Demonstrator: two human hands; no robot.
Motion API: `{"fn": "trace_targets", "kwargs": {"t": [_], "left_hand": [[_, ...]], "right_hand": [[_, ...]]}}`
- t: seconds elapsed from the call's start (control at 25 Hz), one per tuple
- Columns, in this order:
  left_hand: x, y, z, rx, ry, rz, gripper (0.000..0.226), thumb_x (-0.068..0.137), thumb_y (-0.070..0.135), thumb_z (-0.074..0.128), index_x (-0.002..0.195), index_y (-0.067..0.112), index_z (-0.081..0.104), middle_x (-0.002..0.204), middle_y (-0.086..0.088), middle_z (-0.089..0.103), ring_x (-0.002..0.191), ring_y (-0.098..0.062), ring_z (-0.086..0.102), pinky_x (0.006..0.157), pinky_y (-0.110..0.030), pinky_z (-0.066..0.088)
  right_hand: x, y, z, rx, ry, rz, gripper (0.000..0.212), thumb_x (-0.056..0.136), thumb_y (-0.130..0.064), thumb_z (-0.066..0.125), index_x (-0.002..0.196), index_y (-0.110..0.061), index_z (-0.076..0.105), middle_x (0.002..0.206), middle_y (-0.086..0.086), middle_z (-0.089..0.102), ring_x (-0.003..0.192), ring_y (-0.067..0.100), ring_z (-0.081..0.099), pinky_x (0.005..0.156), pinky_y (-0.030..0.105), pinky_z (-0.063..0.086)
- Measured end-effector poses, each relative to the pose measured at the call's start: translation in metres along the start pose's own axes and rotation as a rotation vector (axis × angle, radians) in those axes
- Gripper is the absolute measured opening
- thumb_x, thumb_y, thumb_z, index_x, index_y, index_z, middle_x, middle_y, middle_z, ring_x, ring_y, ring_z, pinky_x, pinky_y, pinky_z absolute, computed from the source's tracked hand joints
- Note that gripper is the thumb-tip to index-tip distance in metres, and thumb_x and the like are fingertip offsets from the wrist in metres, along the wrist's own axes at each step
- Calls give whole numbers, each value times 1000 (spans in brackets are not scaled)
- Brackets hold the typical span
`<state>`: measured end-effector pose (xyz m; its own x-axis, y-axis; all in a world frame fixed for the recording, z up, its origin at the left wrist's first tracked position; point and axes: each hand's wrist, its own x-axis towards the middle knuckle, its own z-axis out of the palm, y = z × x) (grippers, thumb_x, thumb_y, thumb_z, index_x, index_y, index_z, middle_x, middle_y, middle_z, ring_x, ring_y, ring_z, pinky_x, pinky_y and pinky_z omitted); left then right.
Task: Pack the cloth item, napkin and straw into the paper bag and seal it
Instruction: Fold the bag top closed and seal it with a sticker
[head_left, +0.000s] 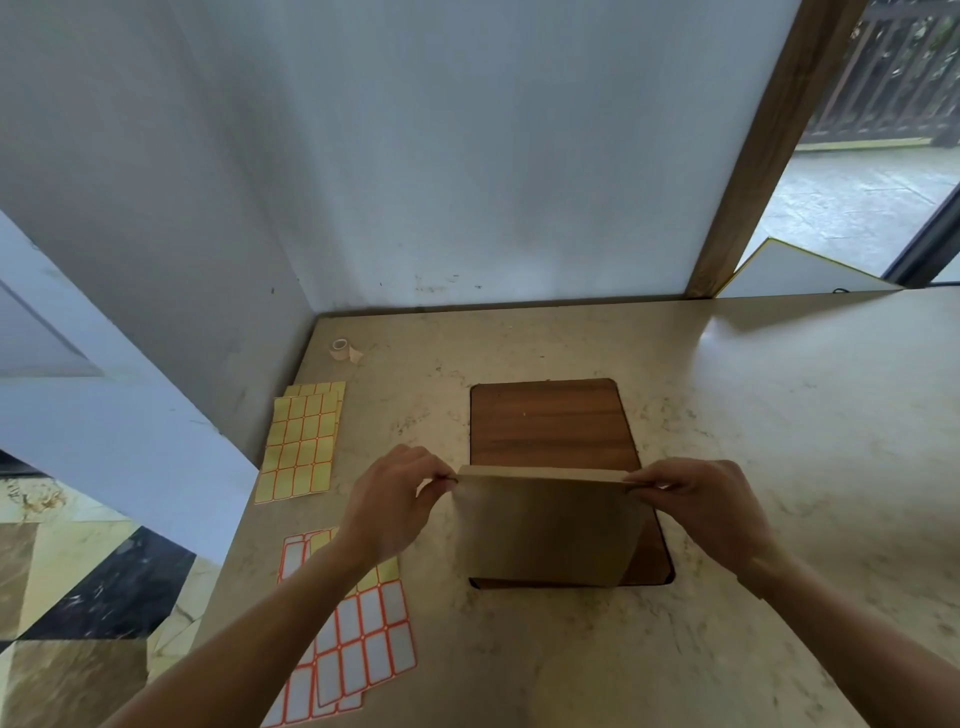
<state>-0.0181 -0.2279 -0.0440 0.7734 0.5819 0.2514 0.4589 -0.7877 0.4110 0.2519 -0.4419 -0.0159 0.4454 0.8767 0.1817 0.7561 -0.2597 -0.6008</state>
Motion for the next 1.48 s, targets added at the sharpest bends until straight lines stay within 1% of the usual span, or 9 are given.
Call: {"fn": "trace_targets", "kwargs": {"t": [0.12, 0.24, 0.48, 0.76, 0.88, 1.04, 1.28, 1.4, 1.48], "left_hand": [[-1, 3, 3, -1, 14, -28, 6, 89, 20, 65, 91, 22, 70, 85, 10, 66, 80, -8, 55, 70, -28, 49], [-3, 5, 5, 8, 14, -59, 5, 90, 19, 64, 91, 22, 68, 85, 10, 66, 82, -9, 55, 71, -32, 51], [-7, 9, 7, -10, 4, -151, 6, 91, 20, 62, 91, 23, 67, 86, 11, 64, 84, -9, 54, 76, -34, 50], [-9, 4, -2, -54, -39, -106, 13, 91, 24, 63, 102, 26, 70, 95, 10, 67, 88, -7, 56, 79, -32, 51], [-8, -1, -11, -70, -63, -51, 15, 91, 29, 61, 105, 28, 68, 97, 11, 67, 90, -5, 56, 81, -31, 50], [-19, -18, -29, -113, -54, -26, 16, 91, 30, 62, 104, 23, 69, 98, 8, 68, 90, -6, 57, 79, -29, 49], [-77, -86, -50, -222, -77, -193, 12, 89, 26, 66, 99, 25, 71, 97, 12, 68, 90, -1, 60, 79, -26, 51], [-116, -115, -49, -245, -80, -366, 12, 87, 26, 68, 99, 25, 70, 96, 12, 67, 88, -1, 60, 78, -24, 50], [-139, -127, -43, -258, -92, -461, 15, 87, 28, 68, 101, 24, 69, 99, 10, 67, 88, -2, 60, 78, -22, 49]], "right_hand": [[-3, 2, 2, 81, 55, 69, 17, 70, -15, 81, 80, -29, 79, 72, -17, 72, 67, -3, 67, 69, 27, 58], [-2, 6, 3, 104, 47, 47, 14, 70, -14, 81, 79, -25, 79, 71, -14, 73, 66, 1, 68, 69, 32, 59], [3, 7, 1, 33, -21, -46, 12, 73, -15, 79, 83, -21, 78, 75, -9, 74, 67, 6, 68, 70, 33, 59], [-4, -4, 3, -182, -12, -99, 14, 80, -27, 73, 94, -27, 74, 89, -7, 73, 80, 12, 64, 69, 31, 55], [-4, -23, 11, -266, 42, -165, 14, 78, -27, 75, 92, -24, 76, 88, -5, 74, 82, 15, 65, 68, 28, 50], [-3, -55, 32, -291, 86, -224, 13, 81, -28, 71, 93, -24, 74, 91, -7, 74, 85, 15, 66, 74, 34, 54], [-6, -125, 95, -273, 160, -369, 24, 85, -36, 58, 97, -20, 72, 95, -3, 71, 91, 18, 62, 75, 34, 51], [-16, -163, 147, -170, 20, -408, 25, 87, -35, 55, 98, -19, 71, 96, -3, 71, 88, 13, 62, 71, 23, 48], [-23, -173, 182, -120, -158, -269, 26, 90, -36, 56, 109, -24, 68, 107, -6, 69, 94, 10, 62, 76, 20, 46]]}}
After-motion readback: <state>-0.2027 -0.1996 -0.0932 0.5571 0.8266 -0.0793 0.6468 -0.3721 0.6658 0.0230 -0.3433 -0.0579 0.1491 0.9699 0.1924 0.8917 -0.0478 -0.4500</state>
